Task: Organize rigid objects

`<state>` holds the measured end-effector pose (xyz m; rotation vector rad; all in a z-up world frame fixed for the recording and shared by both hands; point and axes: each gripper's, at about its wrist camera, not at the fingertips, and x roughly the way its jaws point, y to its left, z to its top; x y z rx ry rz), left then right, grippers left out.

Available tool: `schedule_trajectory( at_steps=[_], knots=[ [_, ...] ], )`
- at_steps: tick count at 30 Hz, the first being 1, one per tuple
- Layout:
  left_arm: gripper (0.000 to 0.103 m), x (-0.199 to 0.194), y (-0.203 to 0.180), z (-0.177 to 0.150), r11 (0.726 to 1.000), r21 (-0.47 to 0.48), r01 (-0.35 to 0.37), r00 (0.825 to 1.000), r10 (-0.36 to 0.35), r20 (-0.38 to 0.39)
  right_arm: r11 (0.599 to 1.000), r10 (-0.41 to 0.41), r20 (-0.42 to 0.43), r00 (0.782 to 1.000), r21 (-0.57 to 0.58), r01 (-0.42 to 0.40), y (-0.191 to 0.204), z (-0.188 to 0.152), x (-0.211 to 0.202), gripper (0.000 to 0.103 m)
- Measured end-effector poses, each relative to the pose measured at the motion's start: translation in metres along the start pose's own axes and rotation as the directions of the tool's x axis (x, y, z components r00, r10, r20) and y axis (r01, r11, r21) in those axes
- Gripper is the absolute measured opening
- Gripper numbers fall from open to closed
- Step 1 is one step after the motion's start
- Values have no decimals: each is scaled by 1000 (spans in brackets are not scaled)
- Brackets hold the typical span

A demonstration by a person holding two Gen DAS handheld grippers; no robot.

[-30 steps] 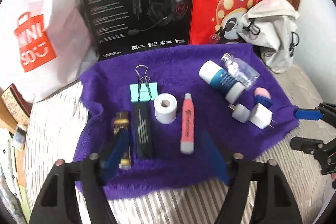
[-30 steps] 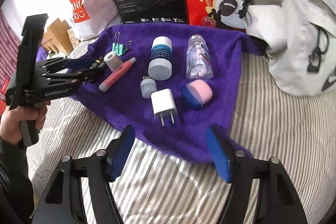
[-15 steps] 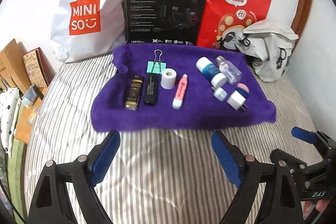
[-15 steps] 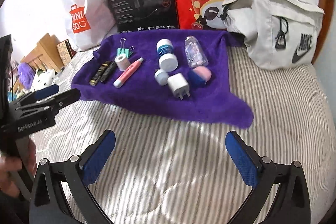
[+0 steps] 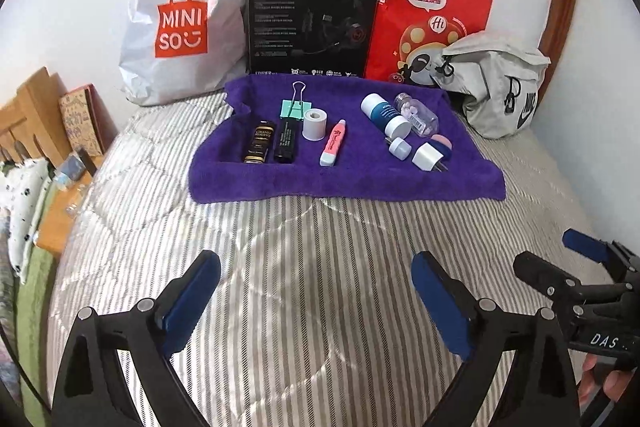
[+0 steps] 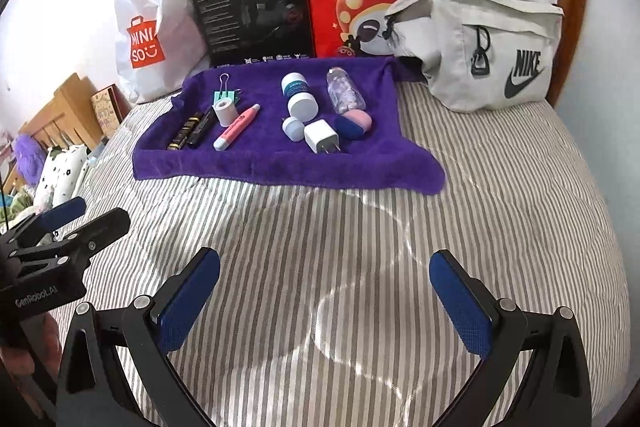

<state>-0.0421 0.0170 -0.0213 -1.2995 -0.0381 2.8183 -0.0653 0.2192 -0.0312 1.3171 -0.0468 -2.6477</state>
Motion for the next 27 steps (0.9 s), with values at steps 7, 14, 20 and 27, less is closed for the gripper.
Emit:
schedule_trajectory(
  at_steps=[7, 14, 20, 27],
  knots=[
    [98, -15, -4, -19, 999, 23, -30, 999, 30, 12, 999, -45, 12, 999, -4, 45, -2, -20, -13, 103],
    [99, -28, -5, -31, 999, 31, -32, 999, 31, 27, 997, -73, 27, 997, 4, 73, -8, -32, -28, 103],
    [100, -29, 1, -33, 1000, 18, -26, 999, 25, 27, 996, -89, 30, 996, -2, 89, -5, -38, -33, 103],
    [100, -31, 2, -36, 1000, 10, -11, 1000, 10, 27, 996, -92, 35, 995, -18, 92, -2, -40, -37, 103]
  ],
)
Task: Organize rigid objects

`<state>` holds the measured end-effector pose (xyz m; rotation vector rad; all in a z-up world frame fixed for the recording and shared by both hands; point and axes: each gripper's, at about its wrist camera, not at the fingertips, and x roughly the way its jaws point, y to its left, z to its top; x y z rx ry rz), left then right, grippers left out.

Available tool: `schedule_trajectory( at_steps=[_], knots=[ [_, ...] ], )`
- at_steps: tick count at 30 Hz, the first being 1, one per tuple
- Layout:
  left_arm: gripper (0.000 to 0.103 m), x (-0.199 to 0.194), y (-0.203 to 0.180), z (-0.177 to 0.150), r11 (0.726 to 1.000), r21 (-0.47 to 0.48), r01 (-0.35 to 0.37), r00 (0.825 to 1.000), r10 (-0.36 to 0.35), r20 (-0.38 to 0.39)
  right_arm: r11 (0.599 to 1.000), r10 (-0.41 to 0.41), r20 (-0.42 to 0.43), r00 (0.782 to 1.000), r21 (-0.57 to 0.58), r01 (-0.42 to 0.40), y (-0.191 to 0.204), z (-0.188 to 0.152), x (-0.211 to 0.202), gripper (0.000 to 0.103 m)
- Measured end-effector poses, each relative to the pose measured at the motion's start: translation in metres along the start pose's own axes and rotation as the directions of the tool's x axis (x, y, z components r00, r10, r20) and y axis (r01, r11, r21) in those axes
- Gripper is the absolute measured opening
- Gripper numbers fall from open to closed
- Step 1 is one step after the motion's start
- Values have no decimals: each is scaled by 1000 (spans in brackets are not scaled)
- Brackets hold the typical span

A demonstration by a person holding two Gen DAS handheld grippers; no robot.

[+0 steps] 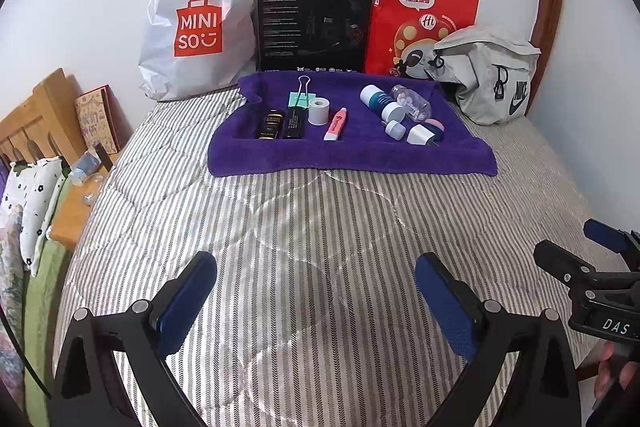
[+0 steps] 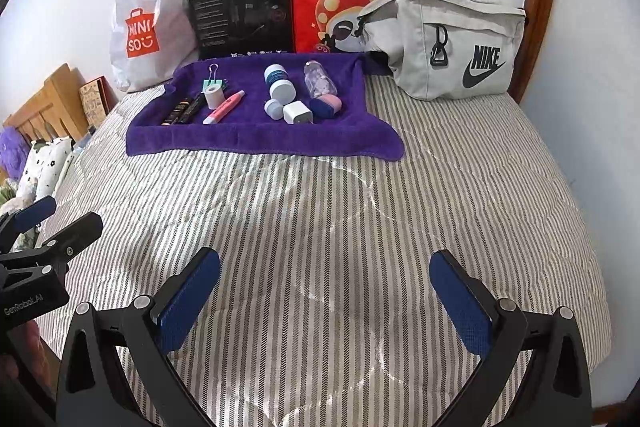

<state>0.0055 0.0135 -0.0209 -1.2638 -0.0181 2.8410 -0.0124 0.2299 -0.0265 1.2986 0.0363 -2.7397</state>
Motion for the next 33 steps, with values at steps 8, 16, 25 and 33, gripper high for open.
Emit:
schedule_trajectory(
  at_steps=[8, 16, 25, 33],
  knots=[
    [101, -1, 0, -3, 1000, 7, -3, 1000, 3, -1, 1000, -1, 13, 1000, -4, 1, -2, -3, -7, 103],
    [101, -6, 1, -3, 1000, 10, -2, 1000, 2, 9, 1000, 3, 0, 1000, -8, -3, -1, -2, -6, 103],
    [101, -8, 0, -5, 1000, 9, 0, 1000, 0, 10, 1000, 1, 7, 1000, -15, -1, 0, -3, -10, 103],
    [101, -12, -1, -4, 1000, 7, 6, 1000, -6, 15, 1000, 3, 8, 1000, -27, -3, 3, -2, -12, 103]
  ],
)
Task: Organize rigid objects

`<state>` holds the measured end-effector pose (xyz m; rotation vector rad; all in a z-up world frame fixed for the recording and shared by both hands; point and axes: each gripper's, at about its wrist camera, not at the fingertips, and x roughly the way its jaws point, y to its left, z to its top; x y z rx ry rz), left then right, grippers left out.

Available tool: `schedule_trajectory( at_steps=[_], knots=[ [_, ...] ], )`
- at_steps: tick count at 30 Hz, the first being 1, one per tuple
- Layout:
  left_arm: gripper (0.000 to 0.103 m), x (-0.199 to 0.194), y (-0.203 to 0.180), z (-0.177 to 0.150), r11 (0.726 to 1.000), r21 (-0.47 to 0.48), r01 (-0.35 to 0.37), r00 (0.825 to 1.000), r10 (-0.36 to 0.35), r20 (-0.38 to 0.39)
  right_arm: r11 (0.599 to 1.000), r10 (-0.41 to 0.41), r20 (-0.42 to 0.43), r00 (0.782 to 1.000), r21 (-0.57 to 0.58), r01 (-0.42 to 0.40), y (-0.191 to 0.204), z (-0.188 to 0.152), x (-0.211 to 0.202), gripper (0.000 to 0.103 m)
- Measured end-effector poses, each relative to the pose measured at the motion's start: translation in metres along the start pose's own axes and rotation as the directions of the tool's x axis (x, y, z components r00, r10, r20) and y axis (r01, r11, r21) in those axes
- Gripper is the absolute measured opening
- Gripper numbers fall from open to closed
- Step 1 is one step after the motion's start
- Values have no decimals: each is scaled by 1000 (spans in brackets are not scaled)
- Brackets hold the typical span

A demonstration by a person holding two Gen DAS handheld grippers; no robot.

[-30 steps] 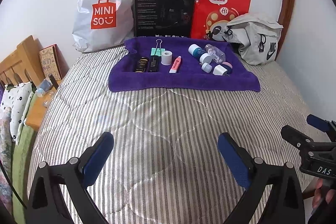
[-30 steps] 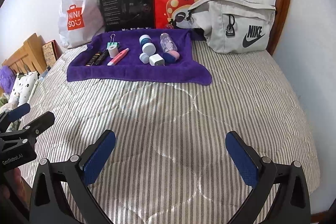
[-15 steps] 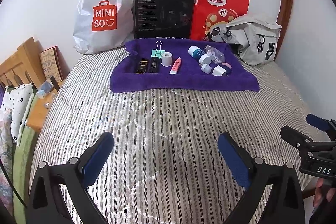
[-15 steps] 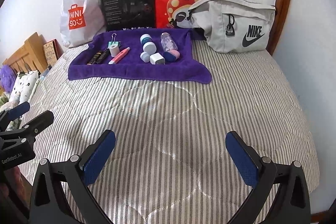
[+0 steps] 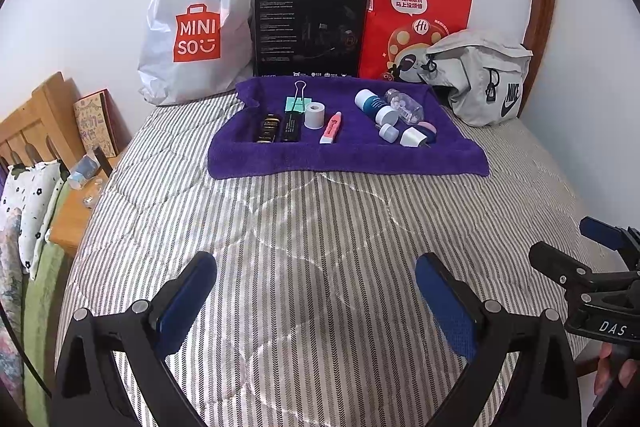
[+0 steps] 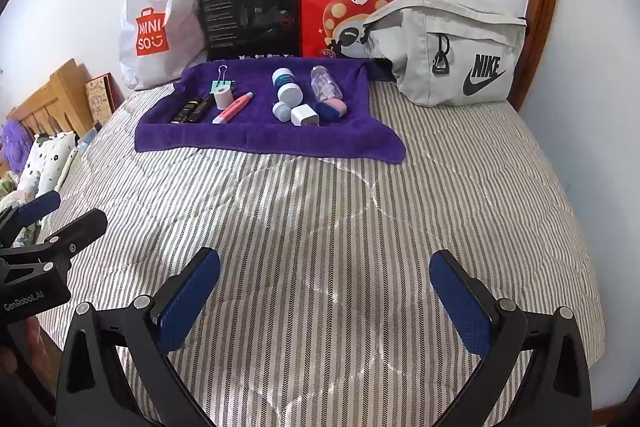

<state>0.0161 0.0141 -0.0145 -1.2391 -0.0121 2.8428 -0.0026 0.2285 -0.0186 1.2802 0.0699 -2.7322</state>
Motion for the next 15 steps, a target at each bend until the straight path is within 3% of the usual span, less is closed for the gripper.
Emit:
schedule_trajectory(
  at_steps=[15],
  knots=[
    [101, -3, -5, 0, 1000, 18, 4, 1000, -4, 9, 1000, 9, 2, 1000, -5, -9, 2, -1, -2, 103]
  ],
)
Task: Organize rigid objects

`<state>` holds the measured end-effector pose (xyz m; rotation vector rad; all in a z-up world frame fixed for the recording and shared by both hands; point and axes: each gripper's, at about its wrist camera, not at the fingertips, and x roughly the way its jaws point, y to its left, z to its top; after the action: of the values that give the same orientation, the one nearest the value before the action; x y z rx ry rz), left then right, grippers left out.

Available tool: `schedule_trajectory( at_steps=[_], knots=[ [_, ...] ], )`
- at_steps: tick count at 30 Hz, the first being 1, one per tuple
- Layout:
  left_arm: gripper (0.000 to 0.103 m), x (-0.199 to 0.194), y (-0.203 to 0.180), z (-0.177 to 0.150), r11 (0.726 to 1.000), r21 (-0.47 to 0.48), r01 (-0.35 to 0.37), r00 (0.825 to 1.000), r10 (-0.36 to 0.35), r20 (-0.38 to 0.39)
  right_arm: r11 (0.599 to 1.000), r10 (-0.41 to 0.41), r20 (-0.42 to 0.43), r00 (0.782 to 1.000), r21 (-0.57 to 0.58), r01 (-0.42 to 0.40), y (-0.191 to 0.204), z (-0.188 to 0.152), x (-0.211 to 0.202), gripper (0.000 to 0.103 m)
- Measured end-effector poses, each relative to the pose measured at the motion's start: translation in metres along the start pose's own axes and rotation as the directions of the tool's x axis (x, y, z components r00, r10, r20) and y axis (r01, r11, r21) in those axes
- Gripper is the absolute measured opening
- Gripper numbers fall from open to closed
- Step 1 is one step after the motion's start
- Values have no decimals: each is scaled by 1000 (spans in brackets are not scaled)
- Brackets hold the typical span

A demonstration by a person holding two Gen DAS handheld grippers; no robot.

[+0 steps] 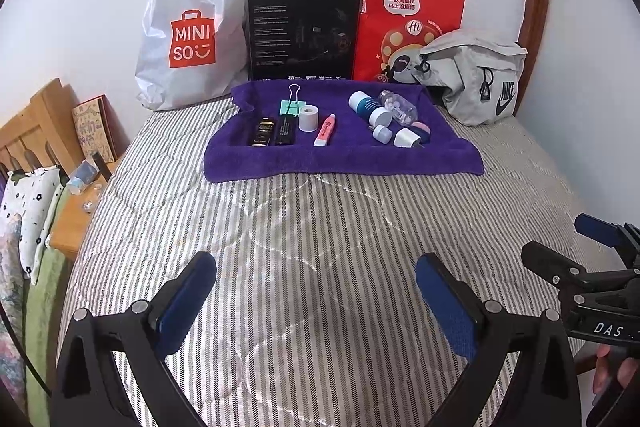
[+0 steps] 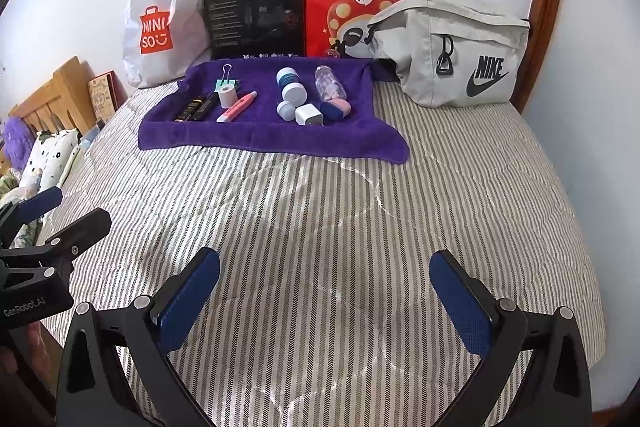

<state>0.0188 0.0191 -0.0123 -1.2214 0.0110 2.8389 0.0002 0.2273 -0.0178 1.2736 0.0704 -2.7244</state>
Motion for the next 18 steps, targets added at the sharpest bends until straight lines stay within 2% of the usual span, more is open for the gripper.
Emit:
schedule_trajectory(
  at_steps=[18],
  knots=[
    [103, -4, -2, -1, 1000, -2, -1, 1000, 1, 5, 1000, 1, 5, 1000, 2, -1, -2, 0, -2, 103]
  ],
)
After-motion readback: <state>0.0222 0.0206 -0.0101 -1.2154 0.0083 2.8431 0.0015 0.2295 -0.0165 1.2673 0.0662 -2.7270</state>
